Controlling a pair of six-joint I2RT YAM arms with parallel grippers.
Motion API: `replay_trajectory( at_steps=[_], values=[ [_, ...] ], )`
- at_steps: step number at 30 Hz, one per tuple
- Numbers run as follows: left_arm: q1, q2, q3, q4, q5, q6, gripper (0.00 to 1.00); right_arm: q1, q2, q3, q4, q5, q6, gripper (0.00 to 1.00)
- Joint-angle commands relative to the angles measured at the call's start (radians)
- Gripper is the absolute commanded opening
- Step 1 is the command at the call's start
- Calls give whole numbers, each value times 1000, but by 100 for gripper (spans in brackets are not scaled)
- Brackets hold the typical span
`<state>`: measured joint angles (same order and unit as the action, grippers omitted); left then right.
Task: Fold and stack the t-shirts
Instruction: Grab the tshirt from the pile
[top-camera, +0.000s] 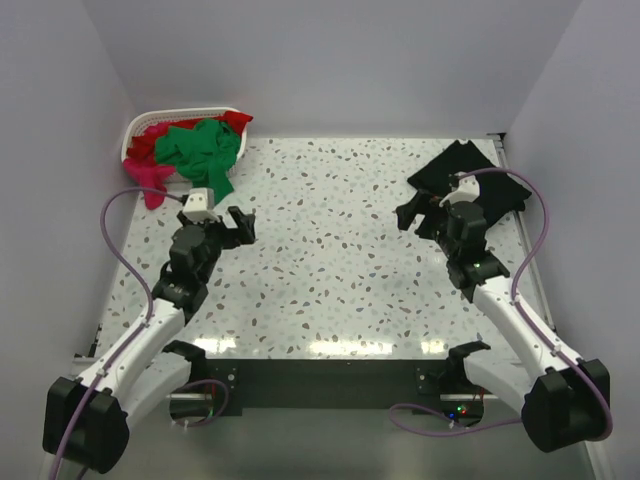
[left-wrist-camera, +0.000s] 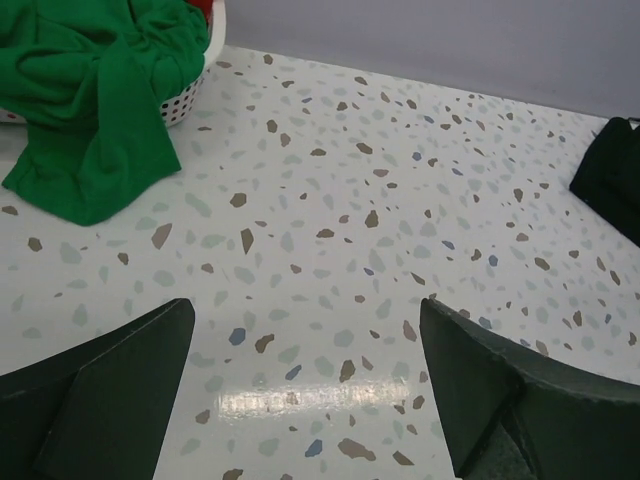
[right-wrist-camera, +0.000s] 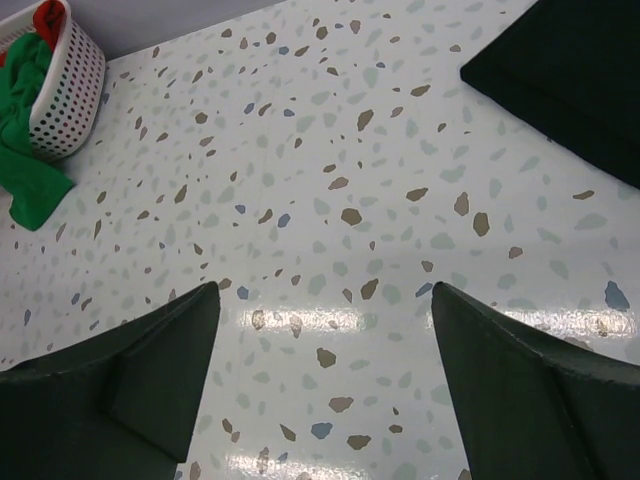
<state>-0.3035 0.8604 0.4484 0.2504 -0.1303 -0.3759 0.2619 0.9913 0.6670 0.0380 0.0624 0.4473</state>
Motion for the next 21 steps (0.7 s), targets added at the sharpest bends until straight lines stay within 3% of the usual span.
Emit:
replay_trajectory(
  at_steps=[1, 8, 12, 18, 21],
  values=[
    [0, 3, 73, -58, -92, -14, 100, 2, 6, 11, 43, 25, -22, 90],
    [0, -17, 101, -92, -183, -28, 100, 2, 3, 5, 56, 28, -22, 90],
    [1, 8, 131, -54, -152, 26, 100, 2, -6, -7, 62, 40, -19, 89],
    [12, 153, 344, -122, -170, 147, 100, 2, -8, -7, 59, 45, -25, 89],
    [94, 261, 426, -99, -155, 175, 100, 2, -11, -6, 54, 47, -28, 89]
  ],
)
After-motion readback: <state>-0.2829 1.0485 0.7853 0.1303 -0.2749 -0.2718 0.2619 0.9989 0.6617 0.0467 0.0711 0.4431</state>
